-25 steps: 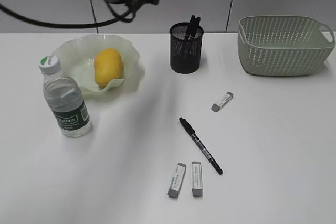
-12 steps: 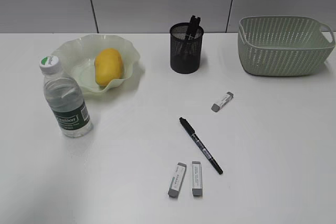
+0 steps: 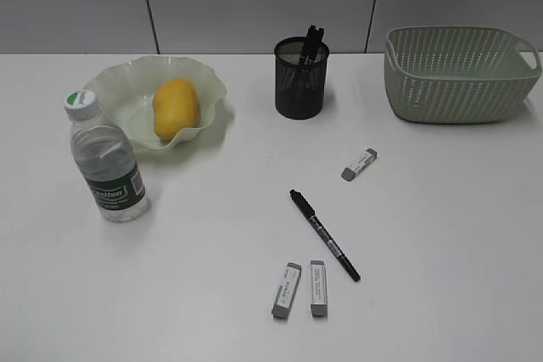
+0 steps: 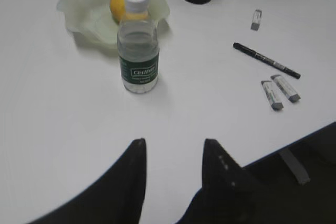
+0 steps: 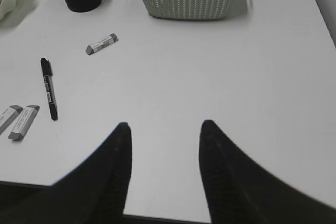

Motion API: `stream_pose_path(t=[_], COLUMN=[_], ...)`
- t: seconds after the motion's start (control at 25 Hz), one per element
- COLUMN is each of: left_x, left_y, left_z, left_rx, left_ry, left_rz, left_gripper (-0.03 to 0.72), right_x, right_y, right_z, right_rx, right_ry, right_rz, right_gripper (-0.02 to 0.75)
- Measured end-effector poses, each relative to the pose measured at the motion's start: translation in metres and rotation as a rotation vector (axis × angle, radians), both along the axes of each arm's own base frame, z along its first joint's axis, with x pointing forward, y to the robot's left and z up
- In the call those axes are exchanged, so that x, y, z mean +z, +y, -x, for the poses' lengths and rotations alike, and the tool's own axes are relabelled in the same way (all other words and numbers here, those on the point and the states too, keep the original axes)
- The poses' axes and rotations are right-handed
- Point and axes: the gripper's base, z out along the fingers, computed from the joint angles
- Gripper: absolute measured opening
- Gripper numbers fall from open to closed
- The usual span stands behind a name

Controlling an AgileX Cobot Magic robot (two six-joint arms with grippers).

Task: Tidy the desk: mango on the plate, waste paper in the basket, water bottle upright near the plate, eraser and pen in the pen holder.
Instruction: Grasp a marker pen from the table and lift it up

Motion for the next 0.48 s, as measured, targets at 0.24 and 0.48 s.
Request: stream_pose_path(t=[0.24, 0.48], left_x=[-0.001, -0.001], left_y=[0.007, 0.008], left_z=[0.012, 0.014], left_rx=[-0.005, 0.030], left_ry=[-0.063, -0.075], left_rz=[0.051, 0.058], left_gripper=[0.269, 0.269], right_x=[0.000, 0.000], right_y=[0.000, 0.000], right_z=[0.000, 0.000], right_rx=[0.000, 0.003], right_ry=[0.000, 0.000], right_rz=[0.000, -0.002], right_gripper=[0.348, 0.348])
